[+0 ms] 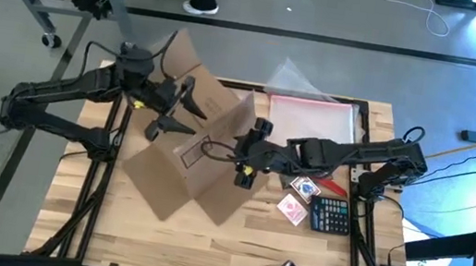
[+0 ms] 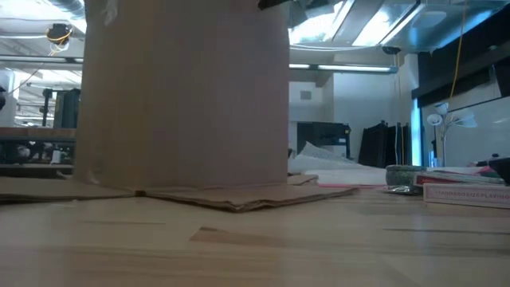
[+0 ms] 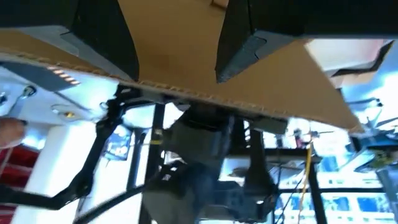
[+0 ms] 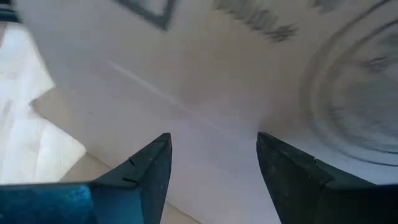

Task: Unpack boxes
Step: Break down box until it is fully flat

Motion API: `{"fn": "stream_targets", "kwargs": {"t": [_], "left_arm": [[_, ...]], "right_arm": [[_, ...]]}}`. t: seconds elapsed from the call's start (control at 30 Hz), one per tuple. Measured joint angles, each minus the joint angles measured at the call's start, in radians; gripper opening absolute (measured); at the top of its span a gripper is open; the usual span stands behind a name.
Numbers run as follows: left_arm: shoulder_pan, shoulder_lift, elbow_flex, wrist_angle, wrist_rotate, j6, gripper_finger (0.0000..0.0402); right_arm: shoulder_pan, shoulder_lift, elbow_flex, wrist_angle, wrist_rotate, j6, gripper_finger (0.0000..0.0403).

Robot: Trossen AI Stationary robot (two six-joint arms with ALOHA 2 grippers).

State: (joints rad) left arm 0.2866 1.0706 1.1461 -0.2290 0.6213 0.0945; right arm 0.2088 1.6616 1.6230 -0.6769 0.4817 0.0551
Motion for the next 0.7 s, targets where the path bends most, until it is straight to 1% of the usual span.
{"fn": "stream_targets", "kwargs": {"t": [0.07, 0.2, 0.3, 0.4, 0.47, 0.6, 0.7], "left_arm": [[-0.024, 0.000, 0.000, 0.014, 0.000, -0.009, 0.0209], [-0.066, 0.006, 0.000, 0.047, -0.017, -0.022, 0.0209], [-0.108, 0.024, 0.000, 0.073, -0.040, -0.031, 0.0209], [-0.143, 0.049, 0.001, 0.100, -0.069, -0.024, 0.0209], [-0.157, 0.062, 0.001, 0.104, -0.087, -0.011, 0.0209], [-0.176, 0.094, 0.001, 0.132, -0.109, -0.015, 0.0209], [-0.191, 0.113, 0.000, 0.156, -0.112, -0.014, 0.0209]], "right_arm": [[0.018, -0.005, 0.053, -0.061, 0.020, -0.008, 0.0225], [0.062, -0.008, 0.204, -0.236, 0.032, -0.010, 0.0225], [0.080, -0.008, 0.314, -0.289, 0.060, -0.020, 0.0225], [0.079, -0.008, 0.419, -0.276, 0.095, -0.074, 0.0225], [0.063, -0.010, 0.462, -0.218, 0.097, -0.104, 0.0225], [-0.006, -0.009, 0.475, -0.111, 0.092, -0.142, 0.0225], [-0.069, 0.006, 0.474, -0.091, 0.064, -0.142, 0.0225]]}}
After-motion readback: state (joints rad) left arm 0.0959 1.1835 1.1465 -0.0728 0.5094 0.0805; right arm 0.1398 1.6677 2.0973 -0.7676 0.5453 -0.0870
